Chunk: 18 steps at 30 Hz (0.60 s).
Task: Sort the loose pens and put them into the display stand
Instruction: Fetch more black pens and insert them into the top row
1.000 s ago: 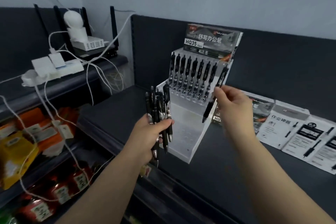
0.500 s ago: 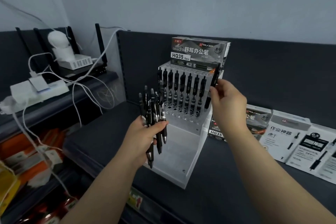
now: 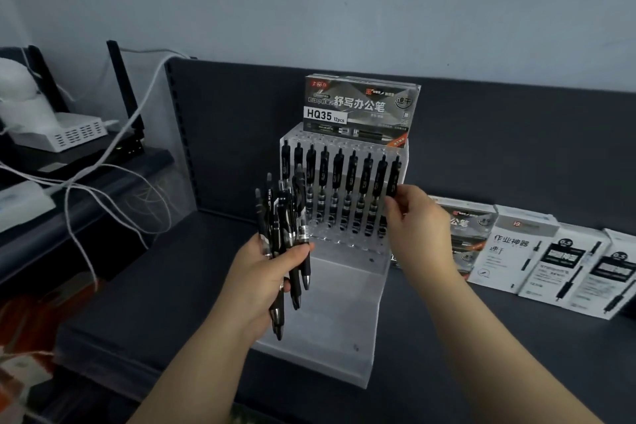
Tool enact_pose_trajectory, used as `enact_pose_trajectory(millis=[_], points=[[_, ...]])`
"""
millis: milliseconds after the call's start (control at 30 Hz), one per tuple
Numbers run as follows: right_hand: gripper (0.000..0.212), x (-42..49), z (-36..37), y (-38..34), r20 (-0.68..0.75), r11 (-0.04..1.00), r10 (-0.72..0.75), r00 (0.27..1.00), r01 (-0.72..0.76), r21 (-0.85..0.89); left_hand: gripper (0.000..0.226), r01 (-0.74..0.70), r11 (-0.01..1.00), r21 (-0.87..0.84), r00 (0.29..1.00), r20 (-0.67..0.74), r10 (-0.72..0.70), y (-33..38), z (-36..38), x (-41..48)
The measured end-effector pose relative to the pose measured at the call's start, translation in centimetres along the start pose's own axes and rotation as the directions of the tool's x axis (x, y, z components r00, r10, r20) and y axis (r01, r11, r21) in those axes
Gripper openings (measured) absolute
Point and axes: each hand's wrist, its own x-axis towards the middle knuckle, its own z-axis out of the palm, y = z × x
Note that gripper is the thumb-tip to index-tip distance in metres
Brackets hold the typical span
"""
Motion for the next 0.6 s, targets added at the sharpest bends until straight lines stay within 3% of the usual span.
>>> enact_pose_trajectory(millis=[233, 367, 400, 467, 533, 600], points=[[0.025, -0.5, 0.7, -0.7, -0.081, 0.993, 0.056, 0.995, -0.064, -0.097, 0.014, 0.02, 0.999, -0.025, 0.996, 0.084, -0.018, 0.8, -1.8, 1.5], [0.019, -2.2, 0.3, -3.6, -0.226, 0.997, 0.014, 0.974, 0.002, 0.074, 0.014, 0.031, 0.998, -0.047, 0.99, 0.137, -0.024, 1.1, -3.0, 2.1], [0.013, -2.8, 0.4, -4.9, -0.177, 0.991, 0.011, 0.984, 0.013, 0.135, 0.014, 0.034, 0.998, -0.045, 0.988, 0.149, -0.027, 1.2, -3.3, 2.2], [0.004, -3.9, 1.3, -7.6, 0.069, 0.979, 0.005, 0.998, -0.019, 0.204, 0.016, 0.035, 0.999, -0.032, 0.984, 0.178, -0.028, 1.4, -3.7, 2.6], [0.011, -4.5, 2.8, -9.3, 0.288, 0.963, 0.03, 0.957, -0.105, 0.249, 0.017, 0.01, 1.0, -0.007, 0.976, 0.22, -0.008, 1.6, -4.1, 2.7], [0.013, -4.5, 4.2, -10.1, 0.362, 0.92, 0.083, 0.929, -0.211, 0.331, 0.019, -0.012, 1.0, 0.011, 0.964, 0.264, 0.009, 1.8, -4.8, 2.7]])
